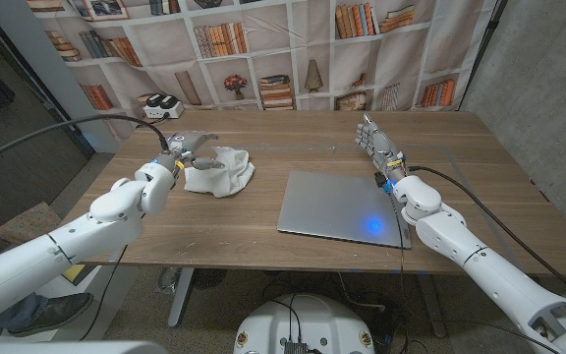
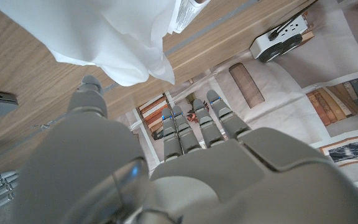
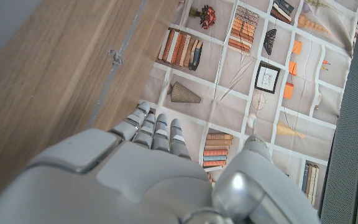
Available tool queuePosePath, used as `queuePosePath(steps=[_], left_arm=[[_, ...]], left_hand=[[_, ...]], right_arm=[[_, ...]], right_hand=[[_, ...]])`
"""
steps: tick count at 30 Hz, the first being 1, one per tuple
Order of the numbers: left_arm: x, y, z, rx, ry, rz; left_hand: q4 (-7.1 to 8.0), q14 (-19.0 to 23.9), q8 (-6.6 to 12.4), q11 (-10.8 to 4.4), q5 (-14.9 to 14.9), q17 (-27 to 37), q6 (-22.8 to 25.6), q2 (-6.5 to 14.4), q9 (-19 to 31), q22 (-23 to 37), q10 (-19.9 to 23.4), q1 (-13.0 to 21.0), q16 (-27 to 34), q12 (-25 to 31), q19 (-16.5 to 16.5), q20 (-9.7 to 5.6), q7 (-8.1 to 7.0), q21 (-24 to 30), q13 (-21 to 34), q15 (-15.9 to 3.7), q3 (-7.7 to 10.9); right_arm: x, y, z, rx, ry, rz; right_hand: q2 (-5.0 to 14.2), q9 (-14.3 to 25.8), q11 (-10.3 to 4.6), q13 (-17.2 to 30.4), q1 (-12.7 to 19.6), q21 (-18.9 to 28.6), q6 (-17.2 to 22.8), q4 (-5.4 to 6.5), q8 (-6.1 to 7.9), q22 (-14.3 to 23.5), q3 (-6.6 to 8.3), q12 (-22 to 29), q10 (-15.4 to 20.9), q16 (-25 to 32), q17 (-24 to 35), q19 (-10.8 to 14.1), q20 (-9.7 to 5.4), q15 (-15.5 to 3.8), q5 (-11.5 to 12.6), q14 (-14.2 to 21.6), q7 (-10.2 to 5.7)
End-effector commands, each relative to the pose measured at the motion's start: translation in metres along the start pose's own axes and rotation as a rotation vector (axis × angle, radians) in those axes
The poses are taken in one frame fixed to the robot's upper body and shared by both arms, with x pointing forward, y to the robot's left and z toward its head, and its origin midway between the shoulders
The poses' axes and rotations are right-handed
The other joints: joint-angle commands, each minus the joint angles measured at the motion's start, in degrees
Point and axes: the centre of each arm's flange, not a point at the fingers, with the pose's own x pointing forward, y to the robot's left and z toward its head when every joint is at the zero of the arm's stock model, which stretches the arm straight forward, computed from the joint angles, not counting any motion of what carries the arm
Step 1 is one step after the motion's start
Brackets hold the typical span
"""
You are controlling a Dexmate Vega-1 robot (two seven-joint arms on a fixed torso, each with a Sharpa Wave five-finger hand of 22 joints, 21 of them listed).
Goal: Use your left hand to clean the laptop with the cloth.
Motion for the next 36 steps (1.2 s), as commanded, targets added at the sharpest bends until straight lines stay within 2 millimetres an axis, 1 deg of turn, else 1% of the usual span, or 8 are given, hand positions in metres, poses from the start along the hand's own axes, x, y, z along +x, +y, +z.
queuePosePath(steps=[1,11,14,16,18,25,30,36], left_arm=[[0.014,-0.011,0.011,0.008,-0.061,-0.087],[0.019,-0.017,0.015,0.039,-0.068,-0.146],[0.019,-0.018,0.015,0.067,-0.051,-0.132],[0.019,-0.02,0.016,0.11,-0.027,-0.103],[0.021,-0.022,0.017,0.104,-0.024,-0.089],[0.031,-0.032,0.023,0.082,-0.052,-0.12],[0.035,-0.045,0.024,0.033,-0.062,-0.157],[0.034,-0.067,0.024,-0.057,-0.049,-0.182]], left_hand=[[0.14,0.27,-0.19,-0.74,0.41,0.14,-0.13,-0.23,0.32,0.13,0.08,0.33,0.2,0.27,0.29,-0.46,-0.24,-0.1,0.14,-5.43,-0.3],[0.14,-0.9,-1.24,-0.21,0.49,0.14,-2.42,-0.42,0.36,0.1,-1.68,0.97,-0.13,-0.37,-0.23,0.2,-0.21,-0.66,0.18,-5.02,-0.58],[0.13,-1.27,-1.34,-0.28,0.51,0.13,-2.65,-0.48,0.38,0.1,-1.99,1.11,-0.22,-0.45,-0.56,0.41,-0.45,-0.86,0.19,-5.0,-0.65],[0.1,-1.46,-1.31,-0.33,0.56,0.13,-2.6,-0.49,0.4,0.09,-2.01,1.39,-0.22,-0.38,-1.82,0.46,-0.59,-1.45,0.2,-5.01,-0.7],[0.11,-1.61,-1.29,-0.66,0.6,0.13,-2.56,-0.44,0.41,0.09,-2.03,1.58,-0.2,-0.34,-2.56,0.49,-0.73,-1.82,0.22,-5.05,-0.73],[0.15,-1.85,-1.32,-0.71,0.64,0.13,-2.67,-0.4,0.42,0.1,-2.21,1.77,-0.2,-0.35,-2.77,0.35,-0.95,-1.98,0.23,-5.23,-0.78],[0.18,-1.95,-1.33,-0.81,0.67,0.14,-2.69,-0.36,0.43,0.1,-2.36,1.91,-0.17,-0.36,-2.8,0.7,-0.94,-2.05,0.24,-5.23,-0.81],[0.19,-2.21,-1.32,-0.28,0.73,0.15,-2.7,-0.2,0.45,0.1,-2.51,2.19,-0.19,-0.35,-2.92,0.78,-0.86,-2.18,0.25,-5.0,-0.79]], right_arm=[[0.004,0.004,-0.001,0.001,0.005,0.006],[0.003,0.005,0.0,-0.006,0.011,0.011],[0.002,0.005,-0.001,-0.005,0.015,0.008],[0.001,0.005,-0.002,-0.006,0.016,0.006],[0.001,0.005,-0.002,-0.002,0.018,0.004],[0.001,0.006,-0.001,-0.012,0.021,0.009],[0.001,0.008,0.0,-0.012,0.033,0.006],[0.0,0.009,-0.002,-0.007,0.033,0.005]], right_hand=[[0.04,0.18,0.16,0.05,0.64,0.12,0.48,-0.12,-0.12,0.29,0.16,-0.08,0.3,-0.14,0.2,0.23,0.23,0.05,0.05,0.28,-0.14],[0.14,0.18,0.13,0.06,0.74,0.11,0.54,-0.2,-0.14,0.29,0.18,-0.1,0.34,-0.17,0.2,0.18,0.26,0.05,0.04,0.25,-0.16],[0.17,0.18,0.06,0.06,0.77,0.11,0.53,-0.23,-0.16,0.29,0.18,-0.1,0.35,-0.17,0.2,0.19,0.27,0.02,0.03,0.28,-0.2],[0.18,0.18,0.0,0.06,0.79,0.11,0.53,-0.24,-0.17,0.29,0.18,-0.06,0.48,-0.17,0.2,0.2,0.28,0.06,0.03,0.27,-0.21],[0.2,0.18,0.15,0.06,0.8,0.1,0.56,-0.26,-0.16,0.29,0.18,-0.09,0.42,-0.17,0.2,0.16,0.3,0.13,0.02,0.29,-0.23],[0.25,0.18,0.09,0.06,0.89,0.1,0.57,-0.32,-0.18,0.3,0.2,-0.09,0.47,-0.16,0.19,0.18,0.27,0.07,0.02,0.34,-0.26],[0.3,0.19,0.1,0.06,0.94,0.08,0.59,-0.37,-0.19,0.3,0.21,-0.09,0.51,-0.17,0.19,0.13,0.32,0.1,0.01,0.35,-0.33],[0.32,0.19,0.07,0.07,0.98,0.07,0.62,-0.41,-0.19,0.3,0.2,-0.1,0.55,-0.17,0.19,0.07,0.46,0.08,0.0,0.37,-0.41]])
